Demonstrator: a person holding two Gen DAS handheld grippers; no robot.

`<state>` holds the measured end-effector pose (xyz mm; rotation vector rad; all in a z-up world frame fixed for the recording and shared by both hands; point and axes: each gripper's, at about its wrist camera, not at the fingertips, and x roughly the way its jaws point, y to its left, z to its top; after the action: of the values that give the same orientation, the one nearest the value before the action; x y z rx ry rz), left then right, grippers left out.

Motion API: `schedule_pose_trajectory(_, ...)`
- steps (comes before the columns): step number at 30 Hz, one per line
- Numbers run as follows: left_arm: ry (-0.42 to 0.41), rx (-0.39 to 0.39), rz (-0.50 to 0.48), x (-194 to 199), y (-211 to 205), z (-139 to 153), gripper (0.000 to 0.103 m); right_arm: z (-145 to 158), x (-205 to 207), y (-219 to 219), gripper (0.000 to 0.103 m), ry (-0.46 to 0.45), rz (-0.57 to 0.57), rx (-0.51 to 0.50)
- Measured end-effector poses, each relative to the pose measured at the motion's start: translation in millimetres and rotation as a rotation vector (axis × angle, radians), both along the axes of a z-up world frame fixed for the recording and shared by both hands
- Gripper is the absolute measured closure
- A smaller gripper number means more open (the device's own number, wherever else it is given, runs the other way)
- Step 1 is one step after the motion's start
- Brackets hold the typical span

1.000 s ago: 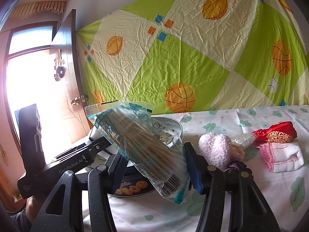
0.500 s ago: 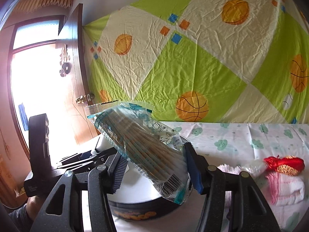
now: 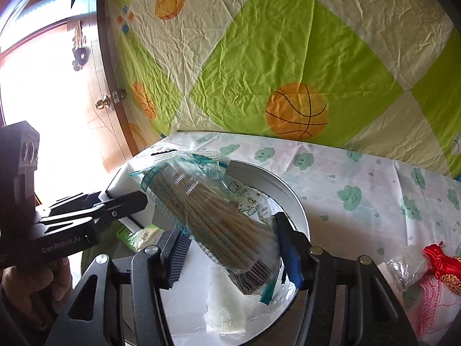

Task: Organize soft objects
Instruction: 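Open the right gripper to drop the swab bag while the left gripper releases the sponge into the tin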

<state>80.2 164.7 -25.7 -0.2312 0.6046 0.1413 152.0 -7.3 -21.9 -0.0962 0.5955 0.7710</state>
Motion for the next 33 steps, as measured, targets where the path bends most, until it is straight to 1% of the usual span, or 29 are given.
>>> schedule_pose_trajectory(3,0.052,0.016,-0.021,14.0,-1.0,-0.1,0.056,-7.0,10.6,7.7,0.044,0.033,0.008,-0.032)
schedule_pose_trajectory(5,0.080,0.015,-0.033,22.4,-0.9,-1.7,0.056,-13.4,15.3,14.5,0.044,0.056,0.017,-0.072)
schedule_pose_trajectory(12,0.161,0.028,-0.035,40.7,1.6,-4.6,0.056,-19.3,22.6,22.6,0.044,0.070,0.008,-0.106)
schedule_pose_trajectory(15,0.202,0.013,-0.046,49.2,5.3,-7.1,0.056,-18.7,26.5,26.9,0.044,0.059,-0.005,-0.128)
schedule_pose_trajectory(19,0.253,-0.015,-0.051,58.9,11.9,-14.3,0.056,-19.9,32.3,30.3,0.044,0.071,-0.017,-0.143)
schedule_pose_trajectory(21,0.268,-0.016,-0.055,60.8,13.0,-16.6,0.056,-21.4,34.3,31.1,0.044,0.082,-0.018,-0.143)
schedule_pose_trajectory(23,0.283,0.000,-0.047,62.3,13.1,-18.9,0.056,-22.1,35.2,30.4,0.043,0.086,-0.024,-0.141)
schedule_pose_trajectory(25,0.297,0.005,-0.047,64.1,13.9,-21.4,0.056,-22.2,35.7,30.0,0.039,0.087,-0.033,-0.142)
schedule_pose_trajectory(27,0.301,0.012,-0.042,65.8,14.5,-21.3,0.056,-21.1,34.9,29.3,0.033,0.089,-0.033,-0.134)
schedule_pose_trajectory(31,0.308,0.038,-0.035,66.5,12.2,-20.9,0.056,-16.6,31.2,26.4,0.030,0.066,-0.043,-0.114)
schedule_pose_trajectory(33,0.301,0.062,-0.027,65.1,10.5,-19.3,0.054,-13.5,28.2,22.4,0.029,0.061,-0.043,-0.089)
